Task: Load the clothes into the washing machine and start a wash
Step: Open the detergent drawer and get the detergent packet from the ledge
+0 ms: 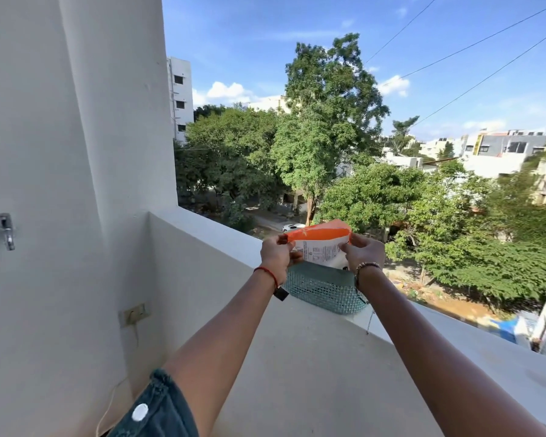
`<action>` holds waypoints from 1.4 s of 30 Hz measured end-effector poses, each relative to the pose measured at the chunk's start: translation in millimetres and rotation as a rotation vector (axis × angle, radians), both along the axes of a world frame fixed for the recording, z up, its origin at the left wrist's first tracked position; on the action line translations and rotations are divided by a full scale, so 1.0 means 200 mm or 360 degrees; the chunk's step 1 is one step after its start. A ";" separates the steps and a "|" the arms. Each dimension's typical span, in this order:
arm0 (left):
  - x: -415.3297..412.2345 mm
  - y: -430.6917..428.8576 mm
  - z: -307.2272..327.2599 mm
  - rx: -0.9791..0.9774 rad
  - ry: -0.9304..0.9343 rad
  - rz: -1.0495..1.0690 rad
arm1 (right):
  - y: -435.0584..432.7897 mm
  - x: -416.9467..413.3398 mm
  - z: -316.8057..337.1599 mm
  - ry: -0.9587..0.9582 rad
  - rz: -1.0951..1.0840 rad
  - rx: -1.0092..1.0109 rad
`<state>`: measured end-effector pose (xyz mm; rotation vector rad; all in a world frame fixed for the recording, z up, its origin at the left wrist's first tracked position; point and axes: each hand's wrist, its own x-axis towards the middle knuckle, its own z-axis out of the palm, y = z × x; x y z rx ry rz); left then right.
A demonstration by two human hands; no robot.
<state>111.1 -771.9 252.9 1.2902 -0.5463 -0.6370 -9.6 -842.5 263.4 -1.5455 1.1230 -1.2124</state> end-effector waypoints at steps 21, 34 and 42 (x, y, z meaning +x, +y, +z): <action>0.15 0.99 0.43 -0.0667 0.0008 0.0086 | 0.77 0.28 0.09 -0.1004 0.0492 0.0151; 0.16 2.70 -0.19 -0.0365 0.0146 0.0724 | 2.22 0.51 -0.75 -0.1170 0.0937 0.1338; 0.14 3.51 -0.49 -0.0248 0.0304 0.0917 | 2.88 0.46 -1.05 -0.0639 0.1605 0.2165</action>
